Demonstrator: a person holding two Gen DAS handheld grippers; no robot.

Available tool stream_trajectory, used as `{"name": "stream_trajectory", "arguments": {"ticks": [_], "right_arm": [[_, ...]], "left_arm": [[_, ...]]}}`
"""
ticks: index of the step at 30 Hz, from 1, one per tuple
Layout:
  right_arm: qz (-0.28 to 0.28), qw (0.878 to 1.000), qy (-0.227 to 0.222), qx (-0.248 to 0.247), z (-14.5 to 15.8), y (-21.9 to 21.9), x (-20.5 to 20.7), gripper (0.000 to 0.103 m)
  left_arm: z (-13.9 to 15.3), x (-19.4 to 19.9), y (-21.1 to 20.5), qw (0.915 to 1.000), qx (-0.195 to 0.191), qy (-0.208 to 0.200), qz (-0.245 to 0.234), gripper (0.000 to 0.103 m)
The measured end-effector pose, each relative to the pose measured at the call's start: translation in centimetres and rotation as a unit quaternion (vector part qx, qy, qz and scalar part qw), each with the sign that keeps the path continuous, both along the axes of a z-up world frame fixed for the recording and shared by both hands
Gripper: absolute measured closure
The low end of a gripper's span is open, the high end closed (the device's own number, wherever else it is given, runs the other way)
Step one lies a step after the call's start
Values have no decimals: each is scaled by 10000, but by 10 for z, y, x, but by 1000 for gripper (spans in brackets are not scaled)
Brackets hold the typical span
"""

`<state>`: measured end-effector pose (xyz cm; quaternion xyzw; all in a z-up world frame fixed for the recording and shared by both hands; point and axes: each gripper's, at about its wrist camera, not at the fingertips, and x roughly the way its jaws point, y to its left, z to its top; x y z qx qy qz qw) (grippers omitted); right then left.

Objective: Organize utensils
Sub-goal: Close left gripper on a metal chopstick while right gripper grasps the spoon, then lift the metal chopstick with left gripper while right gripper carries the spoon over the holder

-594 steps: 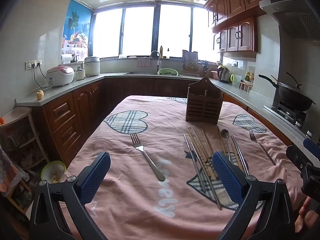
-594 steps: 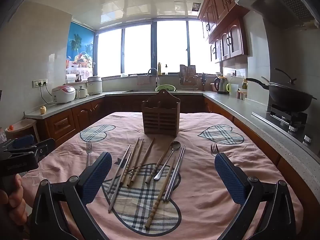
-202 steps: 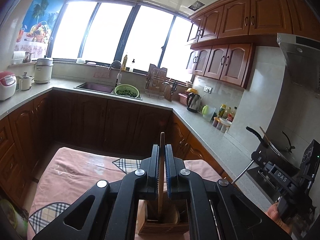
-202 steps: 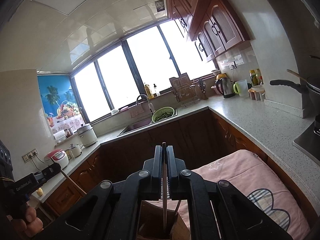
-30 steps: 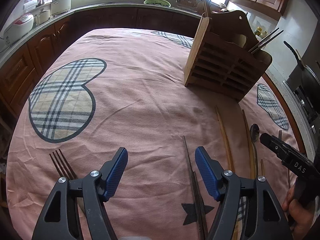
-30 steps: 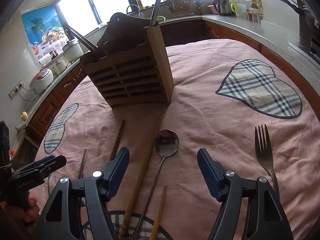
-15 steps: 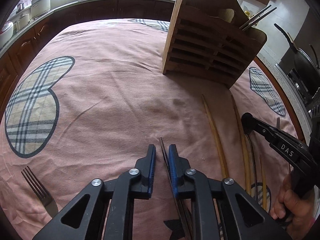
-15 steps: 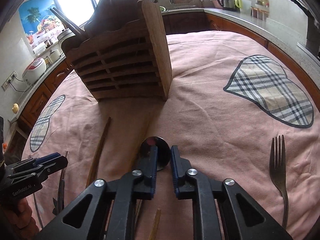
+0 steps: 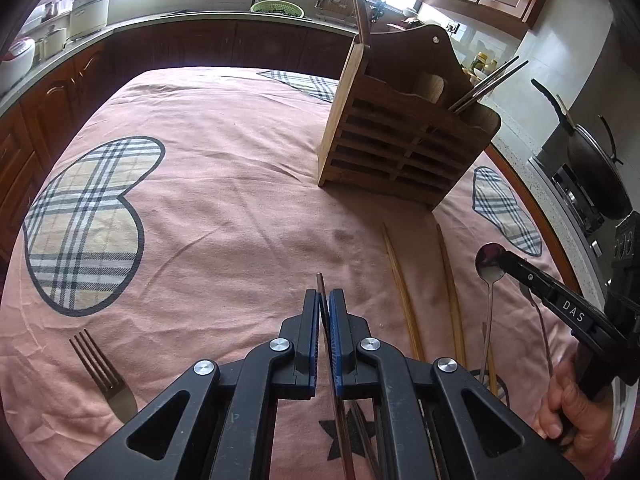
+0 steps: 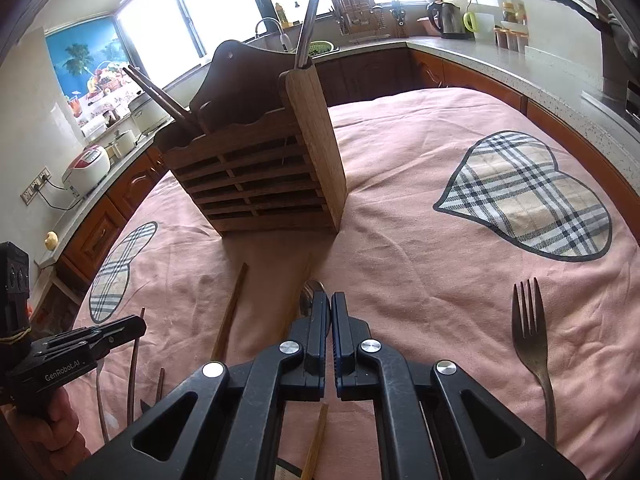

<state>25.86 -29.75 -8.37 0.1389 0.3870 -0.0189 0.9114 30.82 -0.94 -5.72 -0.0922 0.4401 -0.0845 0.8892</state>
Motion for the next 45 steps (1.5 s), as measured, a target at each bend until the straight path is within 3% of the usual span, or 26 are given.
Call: {"name": "stream_trajectory", "arguments": {"ticks": [15, 24, 45], "right_arm": [[-7, 9977, -670, -118, 57, 8, -40, 100], [-82, 9914, -1174, -581, 90, 18, -66, 100], [-155, 9790, -1801, -945, 124, 25, -79, 100]], "left_arm": [[60, -73, 28, 9970, -322, -684, 139, 100], [86, -111, 41, 9933, -388, -1064, 226, 100], [130, -129, 55, 9839, -409, -1727, 197, 100]]}}
